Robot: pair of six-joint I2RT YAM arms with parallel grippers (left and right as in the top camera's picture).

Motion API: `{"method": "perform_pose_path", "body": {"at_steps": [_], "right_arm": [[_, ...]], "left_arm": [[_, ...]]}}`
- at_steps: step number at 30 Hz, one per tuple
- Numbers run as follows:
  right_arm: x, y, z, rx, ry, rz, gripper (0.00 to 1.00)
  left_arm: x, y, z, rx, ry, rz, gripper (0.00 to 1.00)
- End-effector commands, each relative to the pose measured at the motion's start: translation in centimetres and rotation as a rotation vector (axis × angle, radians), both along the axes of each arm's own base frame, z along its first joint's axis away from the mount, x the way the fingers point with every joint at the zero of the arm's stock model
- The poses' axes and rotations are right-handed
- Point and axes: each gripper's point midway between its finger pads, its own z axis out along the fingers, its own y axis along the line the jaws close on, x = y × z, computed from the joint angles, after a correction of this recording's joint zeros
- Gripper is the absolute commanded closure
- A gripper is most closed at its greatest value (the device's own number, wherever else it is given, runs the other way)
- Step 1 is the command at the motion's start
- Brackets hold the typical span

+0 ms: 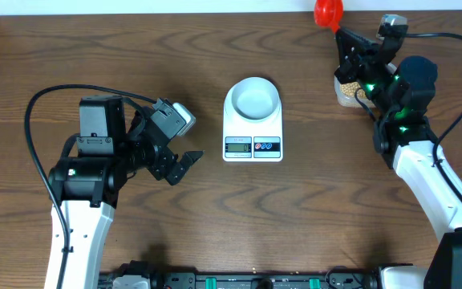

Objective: Scoop item into bowl and weigh 50g on scale
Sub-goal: 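Lower the red scoop into the soybean tub with the right gripper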

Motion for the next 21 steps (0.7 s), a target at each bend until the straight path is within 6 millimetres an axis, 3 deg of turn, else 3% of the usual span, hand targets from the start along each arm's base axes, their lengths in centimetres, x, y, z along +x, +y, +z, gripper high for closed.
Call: {"method": "perform_pose_path", "body": {"at_steps": [1, 12, 21], "right_arm": [[-0.2, 0.5, 0.8, -0.013, -0.007, 0.029, 0.99], [-2.6, 0.9, 0.0, -0.125, 0.053, 0.086, 0.99], [-5.8, -1.9, -0.7, -0.100, 0.189, 0.109, 0.99]], "left_arm": [[0.4, 0.1, 0.6, 0.008, -0.023, -0.005, 0.02], [0.4, 0.2, 0.6, 0.008, -0.021, -0.004, 0.02], [0.4, 0.2, 0.6, 0.008, -0.021, -0.004, 0.02]]}}
